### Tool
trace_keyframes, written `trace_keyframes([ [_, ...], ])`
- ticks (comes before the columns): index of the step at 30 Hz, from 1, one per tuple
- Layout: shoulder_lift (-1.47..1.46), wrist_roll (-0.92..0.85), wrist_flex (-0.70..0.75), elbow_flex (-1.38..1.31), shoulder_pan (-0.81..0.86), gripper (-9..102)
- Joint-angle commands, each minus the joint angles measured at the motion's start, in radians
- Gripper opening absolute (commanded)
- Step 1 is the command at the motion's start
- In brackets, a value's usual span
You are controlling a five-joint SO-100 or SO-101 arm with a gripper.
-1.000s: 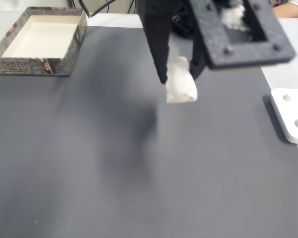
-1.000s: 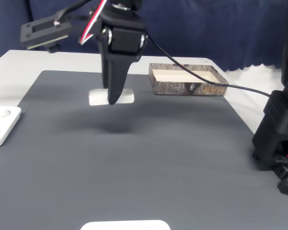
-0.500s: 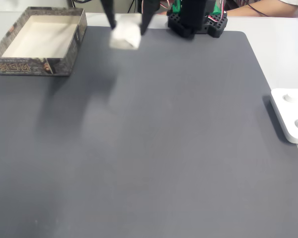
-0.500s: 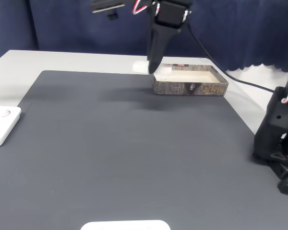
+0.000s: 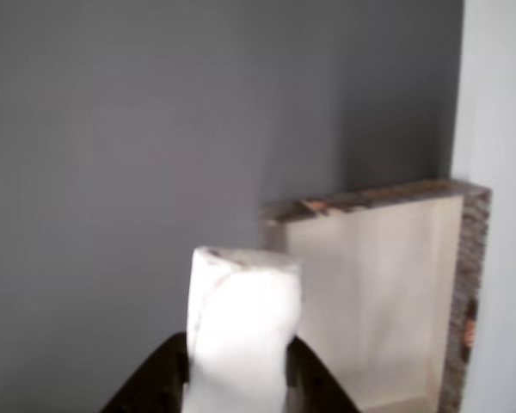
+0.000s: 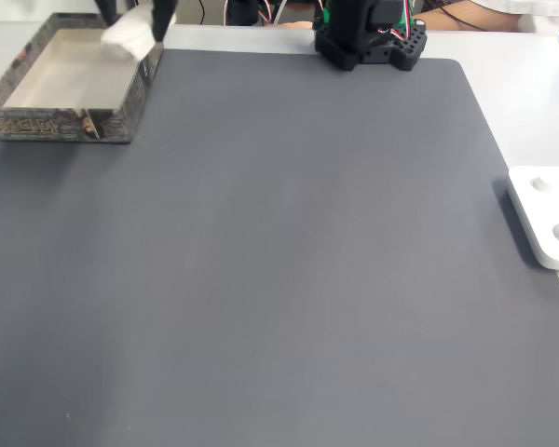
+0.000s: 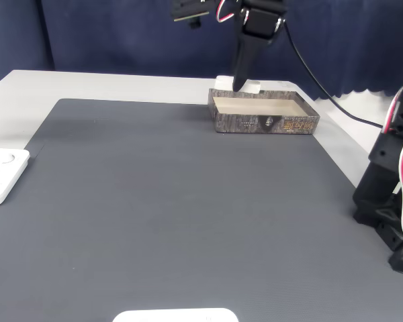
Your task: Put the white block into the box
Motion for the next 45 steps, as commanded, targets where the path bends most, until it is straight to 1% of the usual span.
trace_keyframes([
  [1,-0.035,0.034,-0.012,-0.124,0.054,-2],
  [13,-0.173,0.14,-0.011,-0.253,0.186,-2],
  [25,-0.327,0.225,-0.011,-0.367,0.281,-2],
  [38,-0.522,0.252,-0.009,-0.535,0.288,-2],
  [45,-0.554,0.252,-0.009,-0.586,0.298,-2],
])
